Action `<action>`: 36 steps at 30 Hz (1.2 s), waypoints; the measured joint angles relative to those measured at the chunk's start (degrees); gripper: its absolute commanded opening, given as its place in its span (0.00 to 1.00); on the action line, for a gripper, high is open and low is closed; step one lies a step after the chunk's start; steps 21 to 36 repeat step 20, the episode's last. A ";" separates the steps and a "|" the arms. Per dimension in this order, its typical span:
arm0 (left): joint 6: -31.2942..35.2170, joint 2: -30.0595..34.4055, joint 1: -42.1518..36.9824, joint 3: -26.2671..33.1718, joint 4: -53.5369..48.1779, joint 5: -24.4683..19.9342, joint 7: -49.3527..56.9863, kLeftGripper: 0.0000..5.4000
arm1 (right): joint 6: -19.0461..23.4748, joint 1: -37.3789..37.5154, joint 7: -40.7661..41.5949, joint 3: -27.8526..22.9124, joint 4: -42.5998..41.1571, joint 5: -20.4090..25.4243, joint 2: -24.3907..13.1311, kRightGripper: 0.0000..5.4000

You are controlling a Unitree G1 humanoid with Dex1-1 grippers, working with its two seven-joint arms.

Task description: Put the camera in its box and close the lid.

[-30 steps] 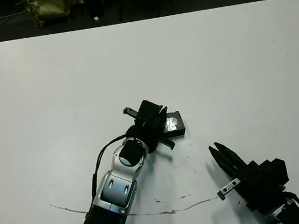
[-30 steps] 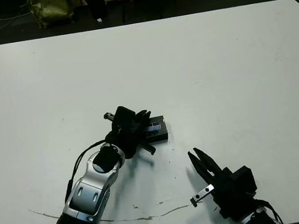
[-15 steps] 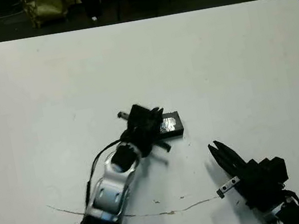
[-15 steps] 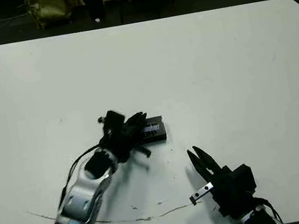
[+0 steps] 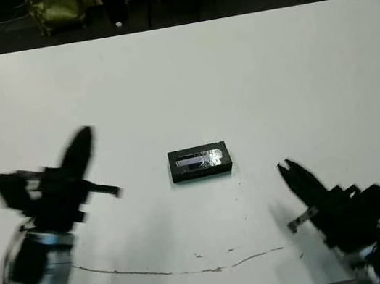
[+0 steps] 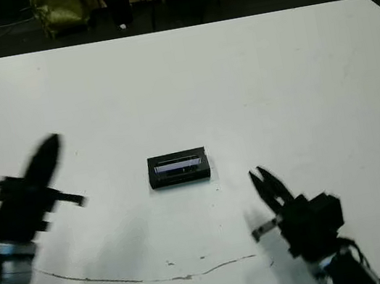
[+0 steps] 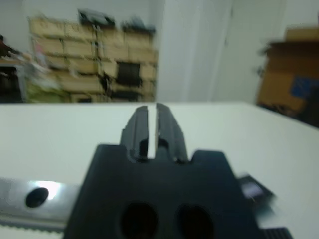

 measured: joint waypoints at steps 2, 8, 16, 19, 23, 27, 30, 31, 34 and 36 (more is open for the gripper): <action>0.04 0.60 0.24 1.24 0.07 -0.10 1.20 0.00 | 1.91 -2.66 -1.41 -1.03 -0.33 0.22 0.19 0.00; -2.18 0.41 1.11 1.49 3.79 1.22 2.79 0.00 | 8.82 -9.18 -5.57 -2.35 -1.28 1.65 1.45 0.00; -3.74 -2.10 1.58 -1.98 5.39 3.97 6.24 0.00 | 16.79 -14.93 -10.20 -3.12 -0.79 3.60 3.94 0.00; -4.25 -2.56 2.24 -3.40 6.18 4.67 6.61 0.00 | 17.95 -15.65 -11.01 -3.31 -0.76 3.49 4.06 0.00; -4.54 -2.76 2.44 -3.85 6.36 4.86 6.66 0.00 | 18.04 -15.82 -11.14 -3.31 -0.76 3.49 4.06 0.00; -4.54 -2.76 2.44 -3.85 6.36 4.86 6.66 0.00 | 18.04 -15.82 -11.14 -3.31 -0.76 3.49 4.06 0.00; -4.54 -2.76 2.44 -3.85 6.36 4.86 6.66 0.00 | 18.04 -15.82 -11.14 -3.31 -0.76 3.49 4.06 0.00; -4.54 -2.76 2.44 -3.85 6.36 4.86 6.66 0.00 | 18.04 -15.82 -11.14 -3.31 -0.76 3.49 4.06 0.00; -4.54 -2.76 2.44 -3.85 6.36 4.86 6.66 0.00 | 18.04 -15.82 -11.14 -3.31 -0.76 3.49 4.06 0.00; -4.54 -2.76 2.44 -3.85 6.36 4.86 6.66 0.00 | 18.04 -15.82 -11.14 -3.31 -0.76 3.49 4.06 0.00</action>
